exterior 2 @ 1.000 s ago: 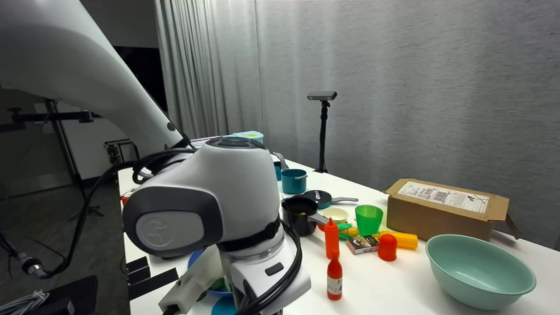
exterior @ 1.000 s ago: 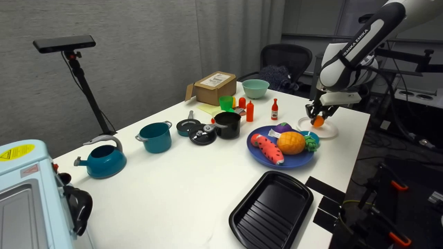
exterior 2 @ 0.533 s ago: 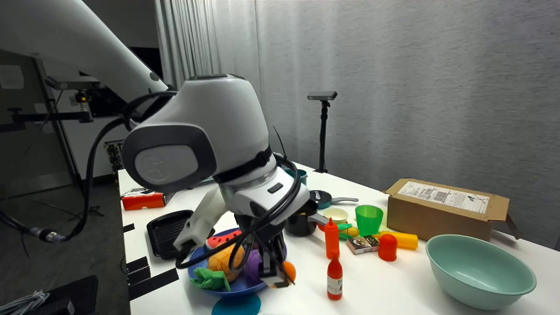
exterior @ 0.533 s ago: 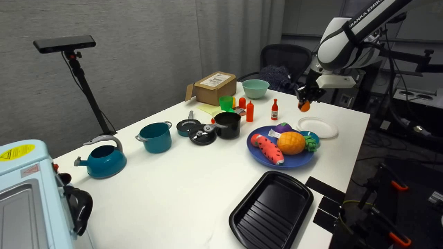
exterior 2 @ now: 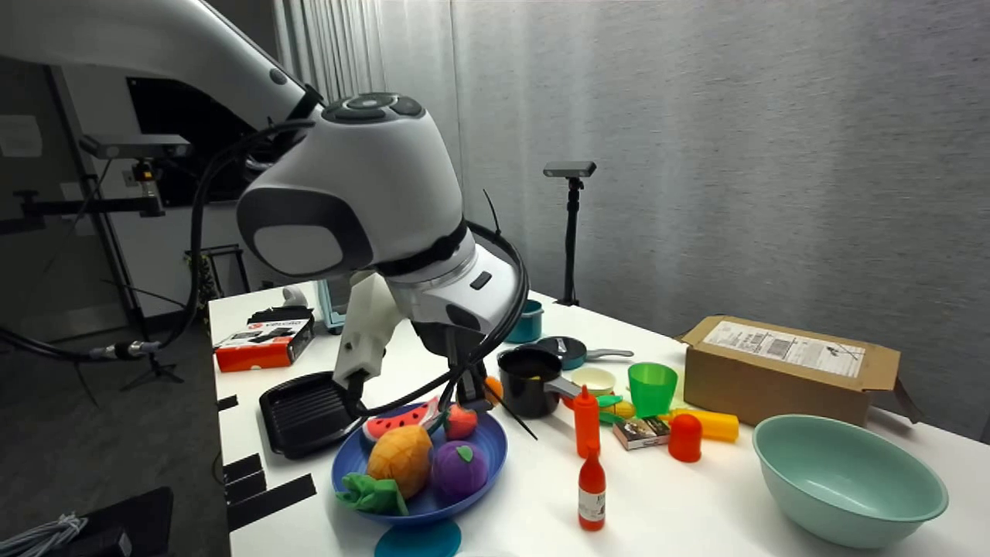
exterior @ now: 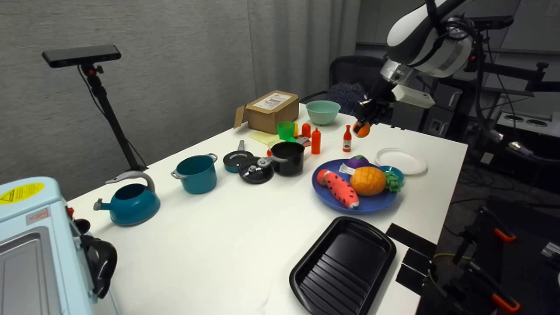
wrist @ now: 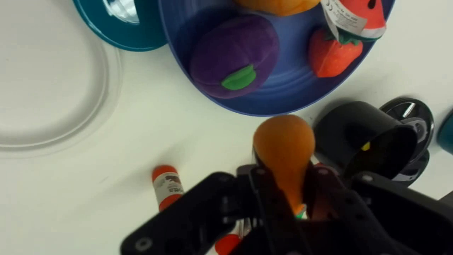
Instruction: Put the strawberry, the eggplant, the pineapple, the watermelon and the orange plush toys on the blue plate
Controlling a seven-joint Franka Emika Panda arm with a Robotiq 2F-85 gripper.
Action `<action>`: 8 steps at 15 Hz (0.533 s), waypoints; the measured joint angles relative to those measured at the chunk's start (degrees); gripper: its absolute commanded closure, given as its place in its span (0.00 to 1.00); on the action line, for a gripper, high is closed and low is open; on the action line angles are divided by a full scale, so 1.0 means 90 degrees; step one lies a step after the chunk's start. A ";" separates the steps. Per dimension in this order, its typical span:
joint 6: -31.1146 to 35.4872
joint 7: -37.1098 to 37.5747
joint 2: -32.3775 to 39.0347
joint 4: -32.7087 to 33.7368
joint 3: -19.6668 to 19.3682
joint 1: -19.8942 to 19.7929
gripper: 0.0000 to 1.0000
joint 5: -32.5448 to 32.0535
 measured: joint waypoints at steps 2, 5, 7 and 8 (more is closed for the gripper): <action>-0.0188 -0.0111 0.0071 0.0107 0.0134 0.0093 0.95 0.0006; -0.0333 -0.0038 0.0279 0.0227 0.0266 0.0305 0.95 -0.0442; -0.0210 0.0532 0.0487 0.0276 0.0254 0.0454 0.95 -0.1332; -0.0017 0.0908 0.0599 0.0284 0.0227 0.0524 0.95 -0.1798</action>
